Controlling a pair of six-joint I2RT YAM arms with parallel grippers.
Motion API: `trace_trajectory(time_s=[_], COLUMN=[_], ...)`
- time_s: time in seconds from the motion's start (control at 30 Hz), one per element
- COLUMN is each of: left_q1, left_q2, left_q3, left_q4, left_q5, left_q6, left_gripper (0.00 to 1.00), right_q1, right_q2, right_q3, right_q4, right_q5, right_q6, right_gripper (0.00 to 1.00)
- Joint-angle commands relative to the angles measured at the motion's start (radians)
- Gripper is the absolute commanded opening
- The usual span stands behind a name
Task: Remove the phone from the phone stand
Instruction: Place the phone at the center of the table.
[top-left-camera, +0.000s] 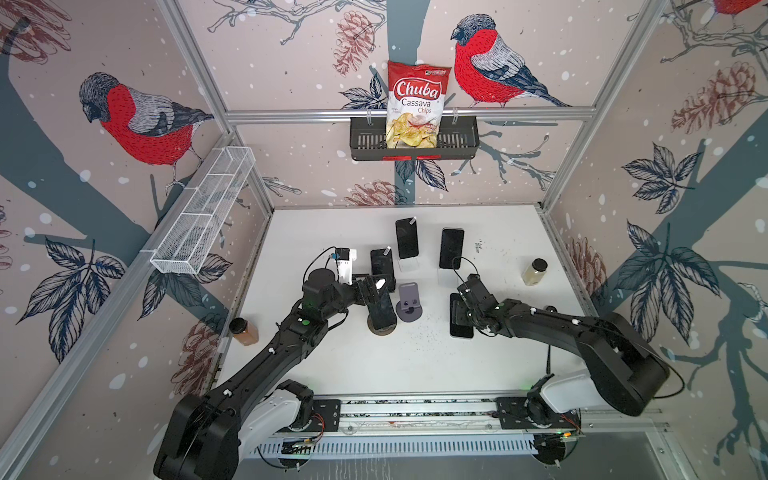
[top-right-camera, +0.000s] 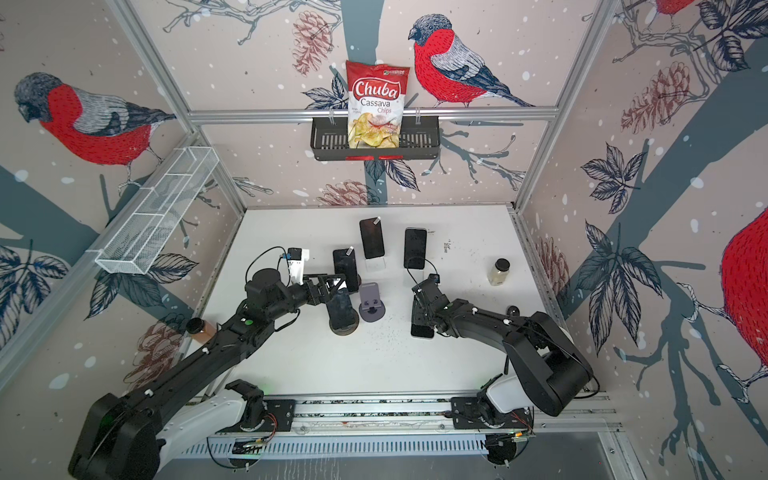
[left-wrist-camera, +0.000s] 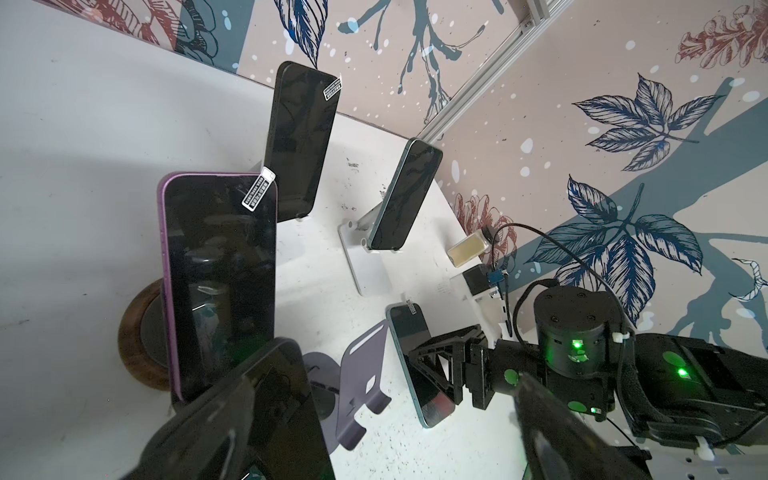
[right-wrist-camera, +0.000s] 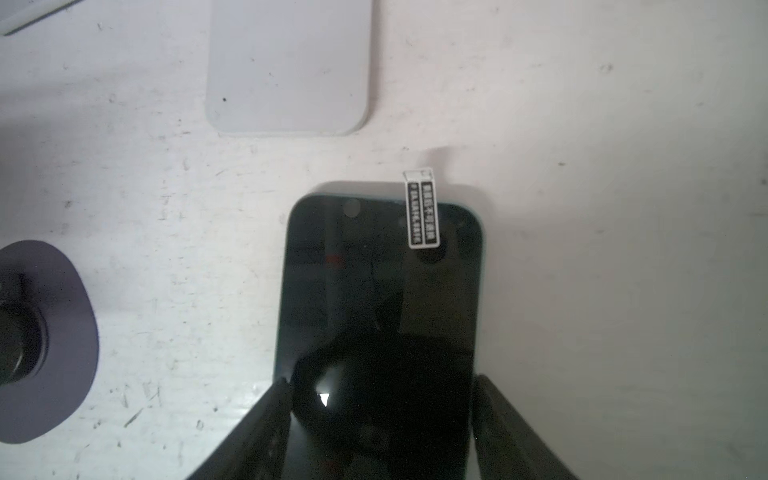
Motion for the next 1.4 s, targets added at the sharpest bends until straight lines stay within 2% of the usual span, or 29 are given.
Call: trace_trajectory(time_s=[0.0,0.07,0.33,0.47,0.83,0.97,1.37], left_q1=[-0.002,-0.002,-0.002,-0.002,-0.002,-0.002,-0.002], left_q2=[-0.003,-0.001,0.007,0.006,0.036,0.046,0.060], left_q3=[-0.004,-0.004,0.004,0.005,0.031,0.039,0.042], left_q4=[0.035,0.037,0.036,0.034,0.023,0.025,-0.002], left_q5=[0.001,0.000,0.006,0.006,0.006,0.009,-0.016], left_q6=[0.015,0.015,0.021,0.024,0.048,0.051,0.052], left_gripper=[0.97,0.97,0.97,0.97,0.97,0.97,0.97], right_q1=[0.004,0.004,0.026,0.038,0.087,0.088,0.094], right_q2=[0.024,0.030,0.032,0.070,0.100,0.072,-0.063], right_q3=[-0.005,-0.003,0.050,0.097,0.120,0.123,0.244], right_q4=[-0.091,-0.093,-0.138,-0.218,-0.278,-0.293,-0.276], right_q5=[-0.063,-0.060,-0.008,0.070,0.153,0.191,0.167], right_q6=[0.000,0.003,0.011,0.023,0.005,-0.002,-0.068], right_gripper=[0.70,0.72,0.90,0.95,0.94,0.94,0.98])
